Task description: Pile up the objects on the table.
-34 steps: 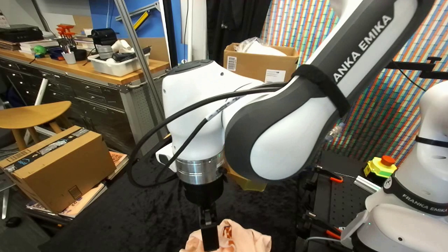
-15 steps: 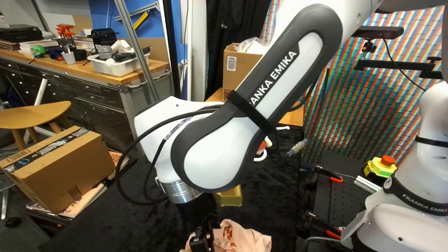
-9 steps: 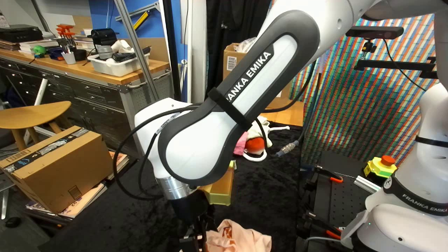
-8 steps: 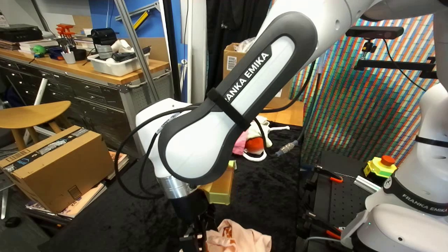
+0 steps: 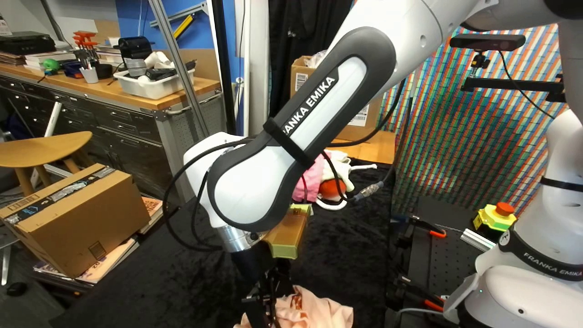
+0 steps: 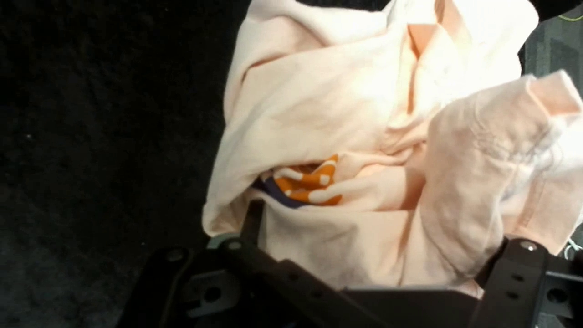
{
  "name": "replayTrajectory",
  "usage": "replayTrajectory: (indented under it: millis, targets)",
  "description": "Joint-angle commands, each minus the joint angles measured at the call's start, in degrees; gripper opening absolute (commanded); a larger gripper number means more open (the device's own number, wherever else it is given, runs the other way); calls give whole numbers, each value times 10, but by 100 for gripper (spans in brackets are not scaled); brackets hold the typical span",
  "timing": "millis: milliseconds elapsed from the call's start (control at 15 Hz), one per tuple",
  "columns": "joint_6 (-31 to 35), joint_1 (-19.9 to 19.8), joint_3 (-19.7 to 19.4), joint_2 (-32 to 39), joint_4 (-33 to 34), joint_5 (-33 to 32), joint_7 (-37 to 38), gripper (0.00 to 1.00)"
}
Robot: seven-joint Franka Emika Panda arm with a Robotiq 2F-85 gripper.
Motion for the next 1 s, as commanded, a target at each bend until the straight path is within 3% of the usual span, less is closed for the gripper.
replayTrajectory:
  millis: [0,400,467,600,933]
  targets:
    - [-59,-1,-4,17,37,18,21,100]
    - [-91,-5,-6,32,55,34,23,97]
    - [-92,-5,-7,34,57,36,23,78]
    - [-98,-6,-8,37,60,37,23,71]
    - [-138,-15,-6,40,76,41,12,33]
